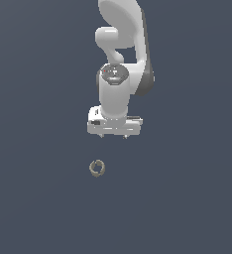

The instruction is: Pick up the object and move it to a goal position.

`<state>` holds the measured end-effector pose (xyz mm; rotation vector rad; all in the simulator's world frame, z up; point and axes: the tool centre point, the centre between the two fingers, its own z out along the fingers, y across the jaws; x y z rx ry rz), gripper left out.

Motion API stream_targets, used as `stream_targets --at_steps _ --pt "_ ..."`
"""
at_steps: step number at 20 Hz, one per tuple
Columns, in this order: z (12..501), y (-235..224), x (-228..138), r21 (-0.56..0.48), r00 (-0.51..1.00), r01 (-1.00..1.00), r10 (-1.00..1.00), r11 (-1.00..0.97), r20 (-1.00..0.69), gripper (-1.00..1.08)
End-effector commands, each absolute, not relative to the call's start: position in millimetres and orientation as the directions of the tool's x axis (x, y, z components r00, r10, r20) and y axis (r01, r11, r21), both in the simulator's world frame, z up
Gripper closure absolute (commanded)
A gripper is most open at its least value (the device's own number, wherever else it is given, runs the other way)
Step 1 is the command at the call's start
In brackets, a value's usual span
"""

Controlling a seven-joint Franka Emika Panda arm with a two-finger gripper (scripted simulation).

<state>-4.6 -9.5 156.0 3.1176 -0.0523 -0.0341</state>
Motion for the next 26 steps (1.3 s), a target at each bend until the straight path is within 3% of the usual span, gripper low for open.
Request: stream_targets --at_steps 1,16,26 --pt "156 -10 -5 0.024 0.999 -0.033 -0.034 -0.999 -0.021 -0.92" --pt "174 -1 0 0.027 1.0 -0.027 -0.027 -0.999 0.006 -0.92" --pt "165 -10 12 0.018 0.986 -0.167 -0.167 -0.986 0.006 -0.92"
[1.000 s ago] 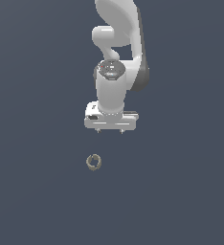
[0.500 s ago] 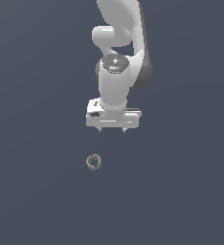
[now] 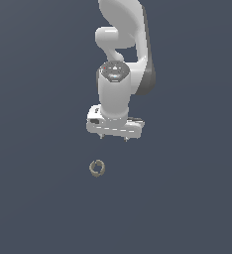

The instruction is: Pick up the object and move it to a goal position.

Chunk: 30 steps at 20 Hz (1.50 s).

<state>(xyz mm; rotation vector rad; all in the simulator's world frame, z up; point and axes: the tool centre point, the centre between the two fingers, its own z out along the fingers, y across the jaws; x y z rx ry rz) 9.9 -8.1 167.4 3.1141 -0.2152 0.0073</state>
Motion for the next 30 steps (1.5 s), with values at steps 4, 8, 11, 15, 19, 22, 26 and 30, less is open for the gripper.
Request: stream_targets --at_steps 4,8,11,15,19,22,26,30 --pt "159 -18 21 0.013 0.964 -0.266 -0.266 -0.964 0.004 -0.92" --pt "150 -27 32 0.008 0.922 -0.387 -0.387 -0.922 0.003 -0.92" --pt "143 -34 40 0.006 0.879 -0.477 -0.477 -0.879 0.001 -0.92" --pt "133 -44 51 0.003 0.809 -0.588 -0.588 -0.809 -0.001 -0.92" --pt "123 -54 60 0.002 0.725 -0.688 -0.688 -0.725 -0.002 -0.92" --pt "116 -62 67 0.001 0.655 -0.755 -0.755 -0.655 -0.002 -0.92" --pt "106 -70 75 0.001 0.567 -0.824 -0.824 -0.567 -0.002 -0.92" --pt "99 -76 81 0.0 0.495 -0.869 -0.869 -0.495 -0.001 -0.92"
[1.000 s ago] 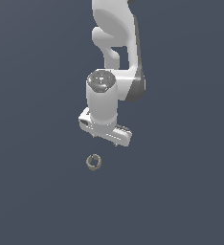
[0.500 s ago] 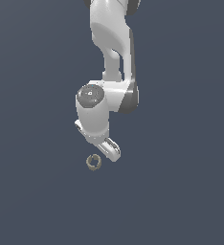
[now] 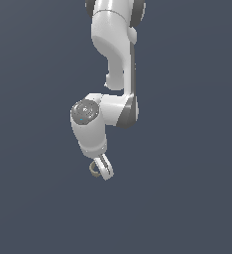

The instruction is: Pick up the object and move it to a goal position.

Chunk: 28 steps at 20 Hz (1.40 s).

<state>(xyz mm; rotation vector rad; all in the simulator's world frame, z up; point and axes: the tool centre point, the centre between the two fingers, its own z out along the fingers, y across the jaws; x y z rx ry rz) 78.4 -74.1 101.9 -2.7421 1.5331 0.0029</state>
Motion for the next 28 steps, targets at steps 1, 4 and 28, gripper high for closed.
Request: stream_targets --at_steps 1,4,28 --pt "98 -78 82 0.0 0.481 -0.877 -0.877 -0.481 -0.001 -0.92" --pt "95 -81 84 0.0 0.444 -0.896 -0.896 -0.444 -0.001 -0.92" --pt "40 -84 86 0.0 0.408 -0.913 -0.913 -0.408 0.0 -0.92"
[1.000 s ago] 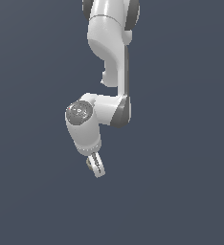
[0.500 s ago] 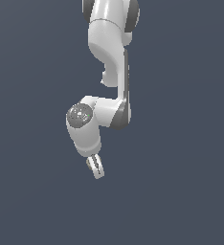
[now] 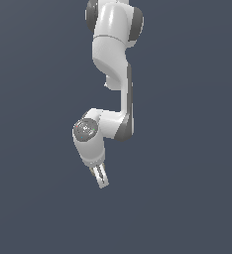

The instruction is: Pick up the object and move it to a goal position.

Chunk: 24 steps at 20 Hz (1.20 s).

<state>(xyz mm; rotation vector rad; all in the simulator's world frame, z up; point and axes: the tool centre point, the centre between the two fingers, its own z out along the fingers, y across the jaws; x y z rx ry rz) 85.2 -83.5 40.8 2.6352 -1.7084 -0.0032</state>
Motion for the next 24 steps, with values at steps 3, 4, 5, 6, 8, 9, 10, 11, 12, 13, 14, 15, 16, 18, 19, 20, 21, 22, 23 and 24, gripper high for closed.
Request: stream_targets --at_steps 3,4,5,6,8,9,10,11,12,13,14,15,16,18,19,20,21,22,23,24 --pt "41 -83 87 0.0 0.409 -0.913 -0.913 -0.409 0.0 1.08" --pt "41 -83 87 0.0 0.409 -0.913 -0.913 -0.409 0.0 1.08" --pt "41 -83 87 0.0 0.409 -0.913 -0.913 -0.409 0.0 1.08" --pt "41 -83 87 0.0 0.409 -0.913 -0.913 -0.409 0.0 1.08" --pt "41 -83 87 0.0 0.409 -0.913 -0.913 -0.409 0.0 1.08" --pt "41 -83 87 0.0 0.409 -0.913 -0.913 -0.409 0.0 1.08" --pt "41 -83 87 0.0 0.409 -0.913 -0.913 -0.409 0.0 1.08" --pt "41 -83 87 0.0 0.409 -0.913 -0.913 -0.409 0.0 1.08" --pt "41 -83 87 0.0 0.409 -0.913 -0.913 -0.409 0.0 1.08" --pt "41 -83 87 0.0 0.409 -0.913 -0.913 -0.409 0.0 1.08" --pt "42 -84 87 0.0 0.409 -0.913 -0.913 -0.409 0.0 1.08" --pt "42 -84 87 0.0 0.409 -0.913 -0.913 -0.409 0.0 1.08" --pt "44 -84 87 0.0 0.409 -0.913 -0.913 -0.409 0.0 1.08" --pt "49 -86 86 0.0 0.409 -0.913 -0.913 -0.409 0.0 1.08" --pt "53 -88 86 0.0 0.409 -0.913 -0.913 -0.409 0.0 1.08" --pt "57 -89 86 0.0 0.409 -0.913 -0.913 -0.409 0.0 1.08" --pt "62 -91 86 0.0 0.408 -0.913 -0.913 -0.408 0.0 1.08" --pt "68 -93 85 0.0 0.408 -0.913 -0.913 -0.408 0.0 1.08" --pt "75 -96 85 0.0 0.408 -0.913 -0.913 -0.408 0.0 1.08" --pt "83 -98 85 0.0 0.408 -0.913 -0.913 -0.408 0.0 1.08"
